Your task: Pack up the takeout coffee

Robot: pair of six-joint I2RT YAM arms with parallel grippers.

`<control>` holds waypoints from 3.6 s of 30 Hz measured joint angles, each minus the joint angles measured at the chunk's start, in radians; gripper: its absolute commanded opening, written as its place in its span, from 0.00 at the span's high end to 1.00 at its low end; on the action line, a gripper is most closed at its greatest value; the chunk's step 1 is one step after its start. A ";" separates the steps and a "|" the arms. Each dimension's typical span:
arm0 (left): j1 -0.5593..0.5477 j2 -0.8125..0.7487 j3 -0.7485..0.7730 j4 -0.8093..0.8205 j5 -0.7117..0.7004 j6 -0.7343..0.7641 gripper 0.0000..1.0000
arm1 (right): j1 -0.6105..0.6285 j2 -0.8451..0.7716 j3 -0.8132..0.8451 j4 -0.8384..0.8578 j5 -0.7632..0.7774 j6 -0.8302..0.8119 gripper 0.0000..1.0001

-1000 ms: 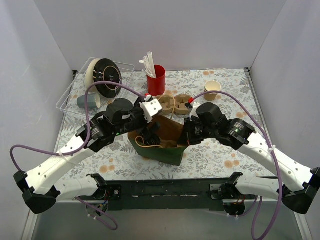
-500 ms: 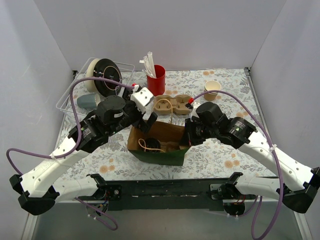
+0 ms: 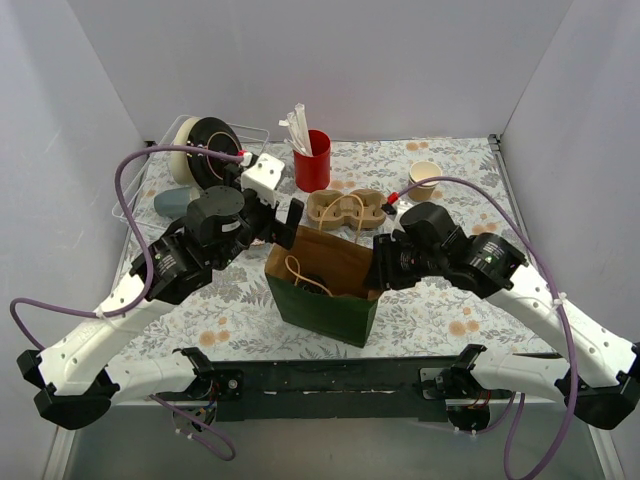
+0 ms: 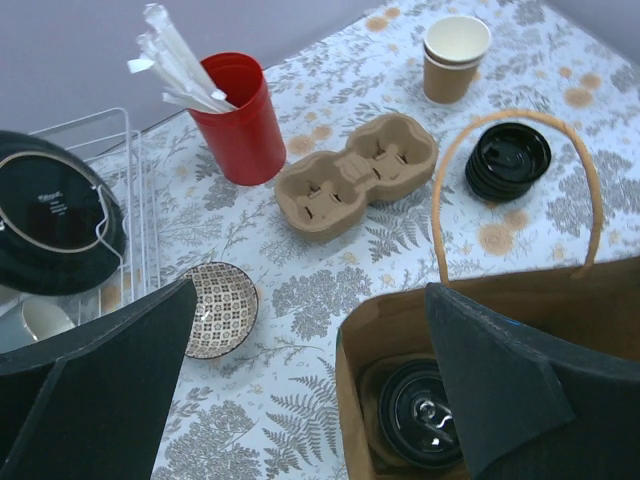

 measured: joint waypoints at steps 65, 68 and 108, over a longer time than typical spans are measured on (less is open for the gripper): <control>0.391 1.073 0.777 0.051 0.135 -0.499 0.50 | 0.000 -0.137 0.256 0.079 0.321 -0.092 0.44; 0.390 1.081 0.779 0.046 0.114 -0.488 0.47 | 0.000 -0.140 0.256 0.065 0.325 -0.092 0.43; 0.355 1.086 0.748 0.076 -0.002 -0.394 0.57 | 0.000 -0.161 0.240 0.043 0.355 -0.081 0.44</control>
